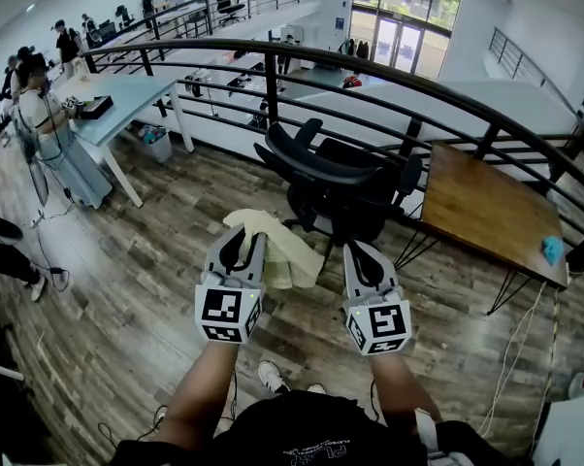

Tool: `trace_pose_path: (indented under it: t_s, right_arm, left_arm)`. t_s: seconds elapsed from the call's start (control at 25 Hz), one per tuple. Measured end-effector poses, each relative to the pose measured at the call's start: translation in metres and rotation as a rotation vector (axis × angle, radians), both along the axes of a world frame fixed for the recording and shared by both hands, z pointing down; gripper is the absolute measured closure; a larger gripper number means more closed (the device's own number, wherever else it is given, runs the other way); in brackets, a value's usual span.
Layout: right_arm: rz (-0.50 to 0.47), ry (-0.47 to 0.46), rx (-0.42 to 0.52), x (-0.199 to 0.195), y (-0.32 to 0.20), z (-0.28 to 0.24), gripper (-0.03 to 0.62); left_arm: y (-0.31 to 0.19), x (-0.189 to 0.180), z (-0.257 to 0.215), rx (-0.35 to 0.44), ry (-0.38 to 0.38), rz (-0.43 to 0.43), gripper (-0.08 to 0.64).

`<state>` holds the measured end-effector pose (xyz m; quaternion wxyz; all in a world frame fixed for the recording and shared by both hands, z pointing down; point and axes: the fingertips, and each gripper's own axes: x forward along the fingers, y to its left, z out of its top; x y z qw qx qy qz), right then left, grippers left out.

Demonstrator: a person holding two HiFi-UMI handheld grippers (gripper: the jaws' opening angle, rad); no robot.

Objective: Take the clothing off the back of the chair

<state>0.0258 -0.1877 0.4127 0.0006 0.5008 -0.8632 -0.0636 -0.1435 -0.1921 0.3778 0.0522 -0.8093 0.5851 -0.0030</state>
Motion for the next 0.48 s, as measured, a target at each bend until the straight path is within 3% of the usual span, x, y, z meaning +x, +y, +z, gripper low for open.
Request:
trace_pose_path:
  t_s: [0.48]
  right_arm:
    - [-0.003,0.003,0.001,-0.006,-0.013,-0.004,0.571]
  left_arm:
    - [-0.007,-0.006,-0.002,0.001,-0.007,-0.002,0.485]
